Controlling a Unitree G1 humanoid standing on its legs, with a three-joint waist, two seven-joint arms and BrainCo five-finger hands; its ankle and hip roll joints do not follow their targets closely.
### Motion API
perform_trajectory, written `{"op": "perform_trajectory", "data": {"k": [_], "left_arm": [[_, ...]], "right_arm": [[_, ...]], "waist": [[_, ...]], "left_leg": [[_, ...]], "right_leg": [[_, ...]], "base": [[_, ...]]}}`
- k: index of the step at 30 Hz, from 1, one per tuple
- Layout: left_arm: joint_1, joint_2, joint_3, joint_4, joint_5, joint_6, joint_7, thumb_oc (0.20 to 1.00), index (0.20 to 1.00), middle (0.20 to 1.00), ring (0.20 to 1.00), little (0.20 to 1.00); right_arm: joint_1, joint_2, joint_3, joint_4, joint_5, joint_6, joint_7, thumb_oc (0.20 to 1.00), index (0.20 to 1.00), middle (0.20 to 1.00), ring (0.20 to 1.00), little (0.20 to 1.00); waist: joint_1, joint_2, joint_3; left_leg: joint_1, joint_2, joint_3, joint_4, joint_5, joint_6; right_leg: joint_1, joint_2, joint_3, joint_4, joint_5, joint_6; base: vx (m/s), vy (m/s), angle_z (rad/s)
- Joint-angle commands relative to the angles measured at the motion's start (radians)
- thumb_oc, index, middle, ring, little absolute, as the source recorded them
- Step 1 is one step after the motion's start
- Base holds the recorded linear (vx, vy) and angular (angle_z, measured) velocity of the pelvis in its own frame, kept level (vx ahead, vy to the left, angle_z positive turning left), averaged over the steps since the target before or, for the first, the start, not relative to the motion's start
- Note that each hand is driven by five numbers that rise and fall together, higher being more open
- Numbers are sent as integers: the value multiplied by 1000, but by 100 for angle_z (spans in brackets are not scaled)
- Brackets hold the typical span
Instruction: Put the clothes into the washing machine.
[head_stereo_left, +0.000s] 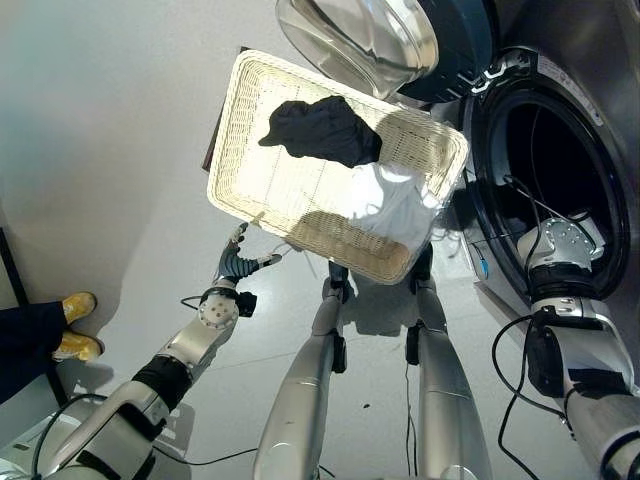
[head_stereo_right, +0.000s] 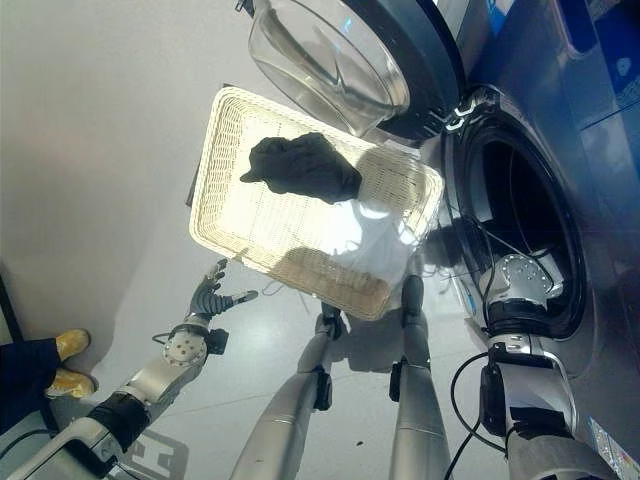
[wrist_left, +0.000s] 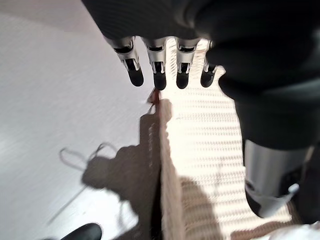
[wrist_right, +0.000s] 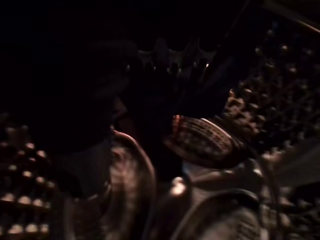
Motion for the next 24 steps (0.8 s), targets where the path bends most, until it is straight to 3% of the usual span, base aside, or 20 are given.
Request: {"op": "perform_trajectory", "data": {"k": [1,2,3,6,9,19,21,24], "left_arm": [[-30,-11,66,20,117,-24,127,1000,1000,1000,1000,1000],[-71,-15,74,31,169,-4,181,1000,1000,1000,1000,1000],[-71,-15,74,31,169,-4,181,1000,1000,1000,1000,1000],[-191,-15,77,105,248,49,214,1000,1000,1000,1000,1000],[-282,-20,91,194,256,78,218,1000,1000,1000,1000,1000],[-465,-3,120,387,271,188,212,1000,1000,1000,1000,1000],[-535,10,110,459,267,273,193,1000,1000,1000,1000,1000],[-568,17,100,517,257,308,184,1000,1000,1000,1000,1000]], "right_arm": [[40,-116,32,-6,-9,106,95,1000,1000,1000,1000,1000],[57,-95,86,59,-9,184,148,1000,1000,1000,1000,1000],[57,-95,86,59,-9,184,148,1000,1000,1000,1000,1000],[42,-76,154,158,-133,294,155,1000,1000,1000,1000,1000],[53,-59,185,187,-154,345,191,1000,1000,1000,1000,1000],[148,46,271,124,-266,445,247,1000,1000,1000,1000,1000],[216,98,334,80,-324,471,263,1000,1000,1000,1000,1000],[265,120,385,57,-360,486,269,1000,1000,1000,1000,1000]], "waist": [[-32,19,-13],[-39,13,-13],[-39,13,-13],[-59,9,-13],[-78,0,-13],[-144,-38,-13],[-175,-64,-13],[-198,-83,-13]], "left_leg": [[-61,-45,-17,147,-83,-31],[-68,-44,-8,159,-85,-35],[-68,-44,-8,159,-85,-35],[-92,-38,14,190,-89,-44],[-95,-36,30,218,-108,-48],[-145,-22,79,313,-151,-52],[-167,-14,101,349,-174,-50],[-186,-9,113,391,-194,-47]], "right_leg": [[8,49,-76,130,-131,27],[-1,52,-71,137,-133,25],[-1,52,-71,137,-133,25],[-27,56,-58,156,-135,21],[-31,58,-47,169,-148,21],[-85,63,-4,188,-141,16],[-106,65,16,182,-134,14],[-124,63,27,187,-128,13]], "base": [[10,44,0],[9,38,0],[5,53,0],[-2,104,-3],[15,76,-3],[8,105,-11],[15,169,-23],[12,84,-17]]}}
